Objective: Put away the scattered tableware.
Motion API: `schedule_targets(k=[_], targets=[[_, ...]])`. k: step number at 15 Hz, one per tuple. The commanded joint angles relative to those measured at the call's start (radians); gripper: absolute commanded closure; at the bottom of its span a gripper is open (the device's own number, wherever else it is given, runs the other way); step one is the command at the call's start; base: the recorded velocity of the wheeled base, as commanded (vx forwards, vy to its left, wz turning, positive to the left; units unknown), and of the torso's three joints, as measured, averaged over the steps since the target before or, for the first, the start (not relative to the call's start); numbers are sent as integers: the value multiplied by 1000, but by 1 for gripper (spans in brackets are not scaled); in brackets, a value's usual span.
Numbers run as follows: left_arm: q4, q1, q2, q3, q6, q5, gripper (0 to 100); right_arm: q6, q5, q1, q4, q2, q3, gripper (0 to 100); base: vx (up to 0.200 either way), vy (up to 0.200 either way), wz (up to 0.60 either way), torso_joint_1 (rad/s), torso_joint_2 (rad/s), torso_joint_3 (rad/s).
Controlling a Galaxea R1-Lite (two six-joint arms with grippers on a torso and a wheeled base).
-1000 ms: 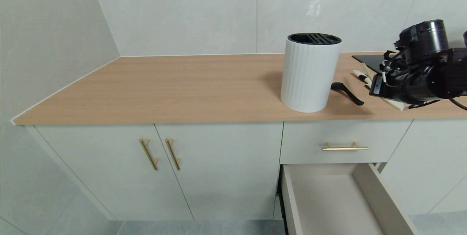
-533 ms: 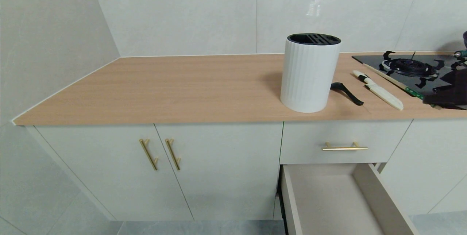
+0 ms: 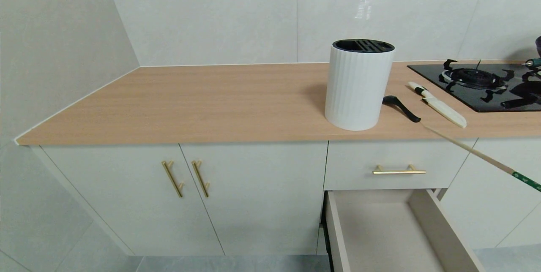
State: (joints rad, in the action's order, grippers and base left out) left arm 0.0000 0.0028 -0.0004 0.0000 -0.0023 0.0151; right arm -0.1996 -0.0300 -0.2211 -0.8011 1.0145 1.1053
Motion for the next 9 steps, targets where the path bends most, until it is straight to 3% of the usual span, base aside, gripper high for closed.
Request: schedule_targets(k=[1,5,9], targets=[[0,0,0,0,-1,0,0,2,-14,-12,-41,35,-10,100,0,0,0,0,0,0],[0,0,0,0,-1,0,0,0,-18,-86,-106,161,-50,100,0,0,0,0,0,0],[0,0,0,0,-1,0,0,-8,-16,-87,-93,317,-88,100,0,0,0,0,0,0]])
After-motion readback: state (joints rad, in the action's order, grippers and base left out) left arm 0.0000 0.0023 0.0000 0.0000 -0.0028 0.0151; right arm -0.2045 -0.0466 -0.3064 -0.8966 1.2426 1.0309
